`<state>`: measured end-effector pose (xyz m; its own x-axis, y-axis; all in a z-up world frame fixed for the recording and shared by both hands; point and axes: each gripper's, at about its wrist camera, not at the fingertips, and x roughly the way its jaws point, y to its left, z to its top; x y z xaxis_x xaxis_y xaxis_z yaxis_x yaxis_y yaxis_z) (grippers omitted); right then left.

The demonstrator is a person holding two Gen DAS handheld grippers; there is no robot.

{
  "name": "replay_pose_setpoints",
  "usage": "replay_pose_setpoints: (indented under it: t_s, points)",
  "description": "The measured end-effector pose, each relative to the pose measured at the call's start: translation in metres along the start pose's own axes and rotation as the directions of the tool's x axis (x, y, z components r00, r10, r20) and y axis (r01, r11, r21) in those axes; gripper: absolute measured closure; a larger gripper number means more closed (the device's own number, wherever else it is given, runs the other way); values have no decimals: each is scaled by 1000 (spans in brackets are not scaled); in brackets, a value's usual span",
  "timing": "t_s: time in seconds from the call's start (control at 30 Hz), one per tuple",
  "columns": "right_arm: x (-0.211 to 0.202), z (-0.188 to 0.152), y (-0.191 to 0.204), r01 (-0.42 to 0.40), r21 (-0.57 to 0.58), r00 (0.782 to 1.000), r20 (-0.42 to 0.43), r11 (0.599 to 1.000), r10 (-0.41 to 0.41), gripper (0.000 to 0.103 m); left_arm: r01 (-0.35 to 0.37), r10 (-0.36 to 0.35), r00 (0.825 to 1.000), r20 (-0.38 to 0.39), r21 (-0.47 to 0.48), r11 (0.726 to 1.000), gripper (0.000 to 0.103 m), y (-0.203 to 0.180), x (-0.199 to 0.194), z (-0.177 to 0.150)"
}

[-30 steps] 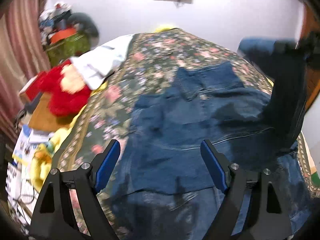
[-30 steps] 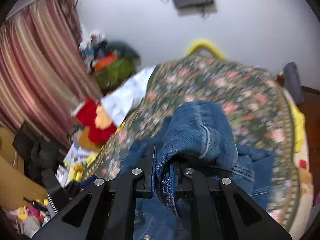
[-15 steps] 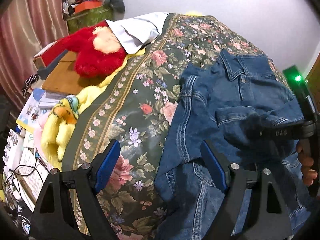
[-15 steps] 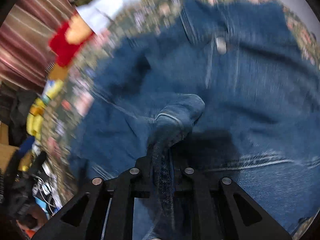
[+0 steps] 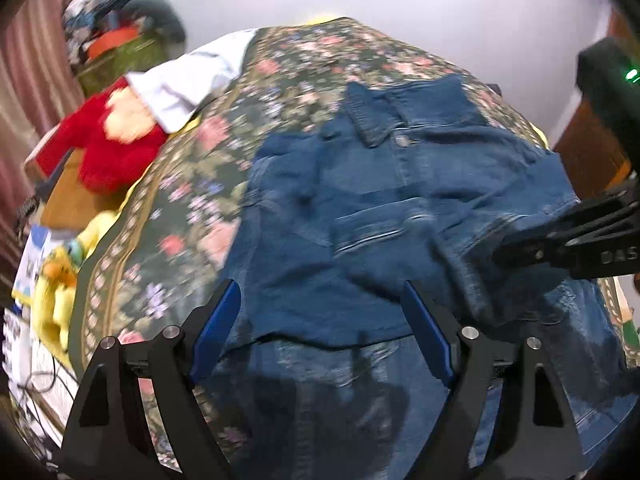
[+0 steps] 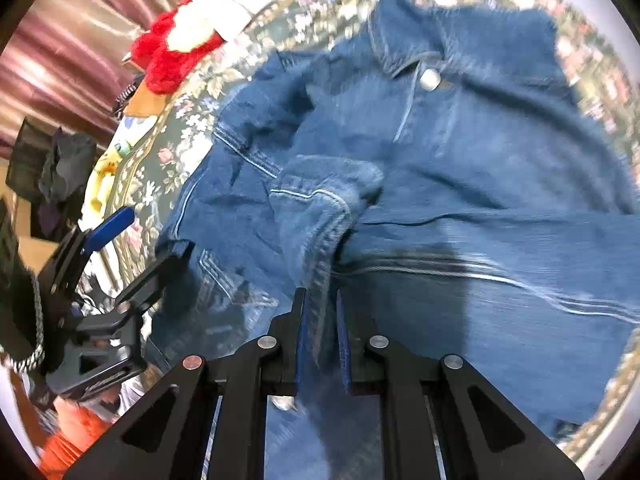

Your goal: Fold large clothes

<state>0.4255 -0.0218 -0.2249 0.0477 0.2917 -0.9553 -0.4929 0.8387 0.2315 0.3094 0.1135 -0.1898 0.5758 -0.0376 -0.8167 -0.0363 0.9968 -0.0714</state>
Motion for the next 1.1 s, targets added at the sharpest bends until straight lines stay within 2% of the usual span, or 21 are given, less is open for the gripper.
replay_pose_setpoints:
  t_s: [0.13, 0.23, 0.33, 0.43, 0.6, 0.7, 0.83, 0.9, 0.97, 1.1]
  points:
    - [-43, -14, -20, 115, -30, 987, 113, 993, -111, 94, 30, -30, 999, -11, 29, 999, 21, -27, 6, 13]
    - [-74, -28, -51, 210, -2, 959, 193, 978, -206, 94, 44, -42, 998, -35, 44, 998, 21, -45, 17, 23]
    - [-90, -41, -84, 292, 45, 927, 232, 955, -294, 94, 38, -35, 997, -66, 51, 998, 21, -61, 32, 29]
    - [-89, -56, -123, 318, 113, 919, 209, 941, -335, 94, 16, -10, 995, -103, 51, 999, 21, -71, 49, 29]
    - [-55, -85, -188, 379, 219, 910, 90, 899, -405, 94, -23, 32, 983, -179, 54, 998, 21, -76, 77, 16]
    - [-40, -102, -211, 418, 261, 893, 58, 870, -446, 94, -34, 47, 976, -214, 62, 997, 21, -73, 86, 4]
    - [-39, -117, -219, 376, 270, 901, 114, 886, -418, 94, -45, 54, 973, -226, 48, 998, 20, -61, 86, -13]
    - [-38, -121, -219, 404, 255, 889, 117, 878, -443, 93, -36, 39, 971, -234, 18, 999, 19, -53, 83, -18]
    - [-30, -125, -220, 489, 233, 855, 62, 840, -515, 94, -15, 10, 969, -246, -21, 1000, 19, -45, 81, -23]
    - [-30, -139, -220, 483, 220, 852, 103, 847, -513, 94, 14, -34, 966, -257, -77, 997, 19, -36, 80, -24]
